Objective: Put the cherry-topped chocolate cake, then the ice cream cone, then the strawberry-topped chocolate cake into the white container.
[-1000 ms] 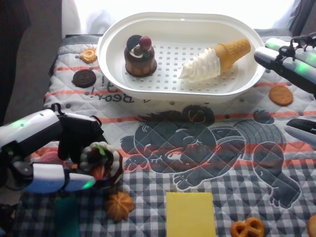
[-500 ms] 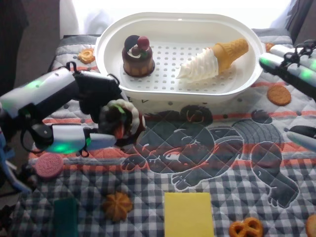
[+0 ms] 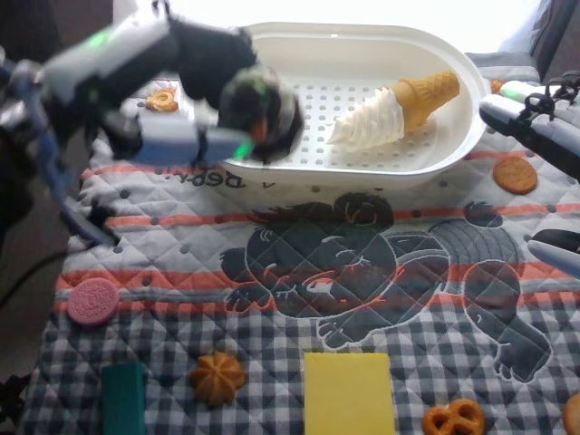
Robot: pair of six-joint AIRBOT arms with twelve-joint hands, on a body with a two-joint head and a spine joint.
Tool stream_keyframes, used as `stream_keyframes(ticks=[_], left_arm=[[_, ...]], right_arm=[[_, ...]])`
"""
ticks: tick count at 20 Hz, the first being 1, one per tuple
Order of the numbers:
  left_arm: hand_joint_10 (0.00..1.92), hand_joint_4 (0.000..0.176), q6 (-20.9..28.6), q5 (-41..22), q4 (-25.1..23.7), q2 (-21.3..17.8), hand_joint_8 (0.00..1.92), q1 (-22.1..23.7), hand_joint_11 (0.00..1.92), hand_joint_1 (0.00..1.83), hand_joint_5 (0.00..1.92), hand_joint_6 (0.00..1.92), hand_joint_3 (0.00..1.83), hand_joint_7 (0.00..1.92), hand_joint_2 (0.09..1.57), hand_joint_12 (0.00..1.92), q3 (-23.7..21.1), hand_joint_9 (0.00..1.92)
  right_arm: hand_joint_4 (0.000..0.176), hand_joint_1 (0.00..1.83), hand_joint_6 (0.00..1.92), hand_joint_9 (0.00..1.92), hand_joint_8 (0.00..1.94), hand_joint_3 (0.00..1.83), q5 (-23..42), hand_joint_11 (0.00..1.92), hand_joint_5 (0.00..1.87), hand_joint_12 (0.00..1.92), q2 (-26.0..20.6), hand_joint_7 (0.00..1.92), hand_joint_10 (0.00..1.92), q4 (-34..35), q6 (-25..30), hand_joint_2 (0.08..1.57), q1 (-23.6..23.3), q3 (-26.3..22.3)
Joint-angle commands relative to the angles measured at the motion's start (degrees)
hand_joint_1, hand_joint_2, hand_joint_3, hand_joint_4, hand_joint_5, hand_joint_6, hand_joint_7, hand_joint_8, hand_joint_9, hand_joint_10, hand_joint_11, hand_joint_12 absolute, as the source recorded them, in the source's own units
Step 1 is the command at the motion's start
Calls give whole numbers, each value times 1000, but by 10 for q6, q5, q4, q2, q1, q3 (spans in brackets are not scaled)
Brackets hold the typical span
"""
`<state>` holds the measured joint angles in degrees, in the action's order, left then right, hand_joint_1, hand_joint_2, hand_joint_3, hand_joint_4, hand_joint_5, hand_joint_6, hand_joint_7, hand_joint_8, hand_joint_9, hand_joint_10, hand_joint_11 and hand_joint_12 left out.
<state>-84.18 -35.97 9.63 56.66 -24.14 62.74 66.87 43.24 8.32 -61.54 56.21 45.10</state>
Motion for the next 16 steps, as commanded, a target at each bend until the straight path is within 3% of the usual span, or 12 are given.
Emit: stream_keyframes(ticks=[1, 3, 5, 7, 8, 9, 10, 11, 12, 13, 15, 16], left_arm=[[1450, 0, 4, -51, -1, 2, 1415, 12, 337, 1181, 879, 1201, 1, 704, 1214, 1890, 4, 540], [1481, 0, 4, -33, 5, 19, 1417, 27, 227, 1190, 905, 1179, 0, 689, 1211, 1920, 23, 466], [1439, 0, 3, -14, 18, 37, 1409, 39, 94, 1179, 863, 1282, 4, 664, 1228, 1921, 46, 386], [1426, 0, -3, 6, 37, 57, 1475, 48, 187, 1138, 764, 1401, 6, 626, 1267, 1921, 69, 390], [1431, 15, -8, 15, 47, 66, 1528, 51, 232, 1112, 688, 1443, 4, 628, 1290, 1921, 80, 403], [1431, 15, -22, 25, 57, 71, 1528, 53, 232, 1112, 688, 1443, 4, 628, 1290, 1921, 86, 403], [1261, 0, -42, 35, 74, 80, 1017, 54, 69, 1110, 376, 862, 0, 405, 1185, 1843, 94, 292], [1210, 0, -45, 45, 80, 89, 840, 54, 13, 1058, 299, 735, 0, 318, 1156, 1847, 103, 158], [1210, 0, -45, 48, 81, 91, 840, 54, 13, 1058, 299, 735, 0, 318, 1156, 1847, 106, 158], [979, 0, -46, 57, 88, 101, 478, 54, 0, 1016, 195, 455, 0, 205, 1118, 1693, 116, 18], [669, 43, -50, 69, 100, 112, 154, 52, 0, 945, 140, 195, 0, 177, 1112, 1548, 129, 0], [572, 49, -50, 73, 105, 116, 88, 49, 0, 938, 136, 140, 0, 173, 1108, 1452, 134, 0]], right_arm=[[0, 638, 0, 0, 2, 1, 73, 0, 0, 1141, -1, 26, 399, 1, 0, 1320, -2, 0], [0, 616, 0, 0, 2, 0, 73, 0, 0, 1157, 0, 27, 403, 1, 0, 1319, -2, 0], [0, 612, 0, 0, 2, 0, 73, 0, 0, 1178, 0, 30, 415, 1, 0, 1319, -2, 0], [0, 611, 0, 0, 2, 1, 73, 0, 0, 1198, 1, 32, 434, 1, 0, 1321, -2, 0], [0, 628, 0, 0, 2, 1, 73, 0, 0, 1193, 1, 23, 424, 1, 0, 1321, -2, 1], [0, 628, 0, 0, 2, 1, 73, 0, 0, 1193, 1, 23, 424, 1, 0, 1321, -2, 1], [0, 642, 0, 0, 2, 1, 73, 0, 0, 1161, 1, 24, 421, 1, 0, 1324, -2, 1], [0, 641, 0, 0, 6, 1, 73, 0, 0, 1166, 1, 37, 455, 1, 0, 1324, -2, 1], [0, 641, 0, 0, 6, 1, 73, 0, 0, 1166, 1, 37, 455, 1, 0, 1324, -1, 1], [0, 641, 0, 0, 4, 3, 73, 0, 0, 1158, 1, 35, 457, 2, 0, 1329, -1, 1], [0, 634, 0, 0, 2, 3, 73, 0, 0, 1145, 1, 20, 431, 4, 1, 1329, 1, 1], [0, 653, 0, 0, 2, 1, 73, 0, 0, 1149, 1, 10, 435, 4, 1, 1326, 1, 1]])
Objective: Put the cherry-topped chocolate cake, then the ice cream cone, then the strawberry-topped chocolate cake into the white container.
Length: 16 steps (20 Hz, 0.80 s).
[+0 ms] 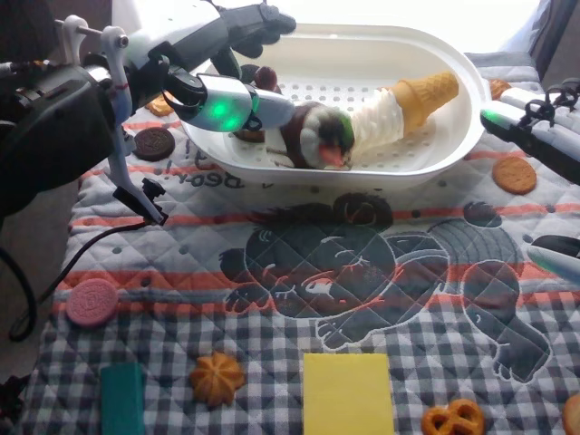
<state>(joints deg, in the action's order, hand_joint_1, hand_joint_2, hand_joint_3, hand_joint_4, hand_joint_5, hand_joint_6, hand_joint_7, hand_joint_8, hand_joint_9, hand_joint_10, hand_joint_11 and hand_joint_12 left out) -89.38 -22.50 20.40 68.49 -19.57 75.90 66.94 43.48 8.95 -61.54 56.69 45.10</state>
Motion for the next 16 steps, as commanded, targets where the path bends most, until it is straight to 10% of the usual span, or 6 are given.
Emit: stream_keyframes(ticks=[1, 5, 8, 9, 11, 16], left_arm=[[527, 69, 2, -59, 0, -1, 43, 1, 0, 856, 108, 93, 0, 152, 1090, 1471, 5, 0], [36, 82, 2, -52, 2, 6, 0, -3, 0, 836, 12, 6, 0, 1, 1055, 1109, 10, 0], [0, 129, 2, -59, 2, 1, 0, -6, 0, 765, 0, 0, 0, 0, 1044, 49, 5, 0], [0, 119, 2, -66, 2, -3, 0, -7, 0, 731, 0, 0, 0, 0, 1024, 9, 0, 0], [0, 173, 2, -87, 2, -22, 0, -12, 0, 747, 0, 0, 13, 0, 1074, 0, -18, 0], [0, 176, 2, -170, -26, -91, 0, -32, 18, 493, 0, 0, 23, 0, 1127, 9, -96, 0]], right_arm=[[0, 659, 0, 0, 4, 1, 72, 0, 0, 1154, -1, 15, 455, -2, 1, 1328, -4, 1], [0, 658, 0, 0, 1, 6, 72, 0, 0, 1187, -1, 16, 463, 0, 1, 1340, -2, 1], [0, 671, 0, 0, 3, 0, 72, 0, 0, 1217, -1, 21, 460, 1, 1, 1331, -1, 1], [0, 670, 0, 0, 2, 0, 72, 0, 0, 1220, -1, 19, 446, 1, 1, 1322, -1, 1], [0, 663, 0, 0, 4, 0, 72, 0, 0, 1258, -1, 29, 454, 1, 1, 1304, -1, 0], [0, 618, 0, 0, 1, 0, 75, 0, 0, 1165, -12, 12, 415, 1, 1, 1282, 1, -11]])
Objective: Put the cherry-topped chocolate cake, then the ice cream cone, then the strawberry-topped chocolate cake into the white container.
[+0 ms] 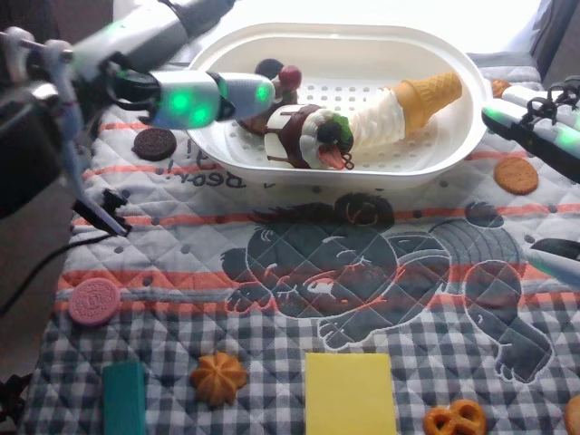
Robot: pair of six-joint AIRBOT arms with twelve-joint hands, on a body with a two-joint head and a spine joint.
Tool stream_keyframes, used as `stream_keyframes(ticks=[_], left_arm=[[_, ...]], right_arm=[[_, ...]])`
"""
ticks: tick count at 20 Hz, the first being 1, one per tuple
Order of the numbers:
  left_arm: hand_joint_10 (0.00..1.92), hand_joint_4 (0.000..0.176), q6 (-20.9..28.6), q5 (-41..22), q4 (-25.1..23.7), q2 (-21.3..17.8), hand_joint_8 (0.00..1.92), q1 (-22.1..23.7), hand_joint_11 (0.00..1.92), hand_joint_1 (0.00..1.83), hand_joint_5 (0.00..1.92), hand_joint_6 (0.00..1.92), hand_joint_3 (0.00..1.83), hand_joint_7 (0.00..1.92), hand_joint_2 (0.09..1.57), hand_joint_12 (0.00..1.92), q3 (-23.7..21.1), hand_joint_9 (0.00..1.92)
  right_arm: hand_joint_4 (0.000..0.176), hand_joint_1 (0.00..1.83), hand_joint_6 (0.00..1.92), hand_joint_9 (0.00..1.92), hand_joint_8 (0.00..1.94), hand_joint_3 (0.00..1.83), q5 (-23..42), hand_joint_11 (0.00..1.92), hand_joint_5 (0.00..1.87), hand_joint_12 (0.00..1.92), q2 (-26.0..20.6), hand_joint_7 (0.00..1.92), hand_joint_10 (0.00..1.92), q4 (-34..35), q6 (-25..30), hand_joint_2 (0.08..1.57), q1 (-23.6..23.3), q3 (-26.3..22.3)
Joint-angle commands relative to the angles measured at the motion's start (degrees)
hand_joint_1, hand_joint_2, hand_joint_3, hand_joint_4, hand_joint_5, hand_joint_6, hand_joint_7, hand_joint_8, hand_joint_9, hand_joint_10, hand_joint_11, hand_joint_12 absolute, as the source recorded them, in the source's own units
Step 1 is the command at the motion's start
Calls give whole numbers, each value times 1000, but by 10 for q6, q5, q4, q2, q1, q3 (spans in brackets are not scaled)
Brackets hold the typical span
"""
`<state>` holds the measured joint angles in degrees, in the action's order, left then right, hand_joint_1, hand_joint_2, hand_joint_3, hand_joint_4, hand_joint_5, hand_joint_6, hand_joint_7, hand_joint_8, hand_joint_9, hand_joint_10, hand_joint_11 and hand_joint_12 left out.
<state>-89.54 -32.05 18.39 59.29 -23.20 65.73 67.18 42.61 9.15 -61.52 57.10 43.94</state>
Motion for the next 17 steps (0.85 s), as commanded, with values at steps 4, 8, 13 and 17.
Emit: stream_keyframes(ticks=[4, 8, 13, 17], left_arm=[[1, 176, 33, -168, -40, -54, 0, -36, 0, 616, 0, 0, 3, 0, 1182, 717, -56, 6], [0, 176, 98, -285, -49, -101, 0, -114, 0, 604, 0, 0, 1, 0, 1164, 6, -98, 0], [6, 176, 100, -422, -39, -142, 0, -199, 2, 604, 0, 0, 5, 0, 1246, 464, -153, 39], [5, 176, 103, -526, -36, -165, 0, -263, 0, 769, 0, 0, 0, 0, 1179, 289, -186, 19]], right_arm=[[0, 658, 0, 0, 0, 0, 82, 0, 0, 1014, -16, 0, 319, -1, 0, 1248, 0, -9], [0, 665, 0, 0, 0, 0, 109, 0, 0, 1172, -25, 0, 326, -1, 0, 1225, 5, -15], [35, 575, 0, 0, 0, 0, 141, 0, 0, 934, -35, 0, 149, 2, 0, 1210, 6, -19], [60, 458, 0, 0, 0, 6, 185, 0, 0, 385, -47, 0, 0, 10, -13, 1195, 6, -23]])
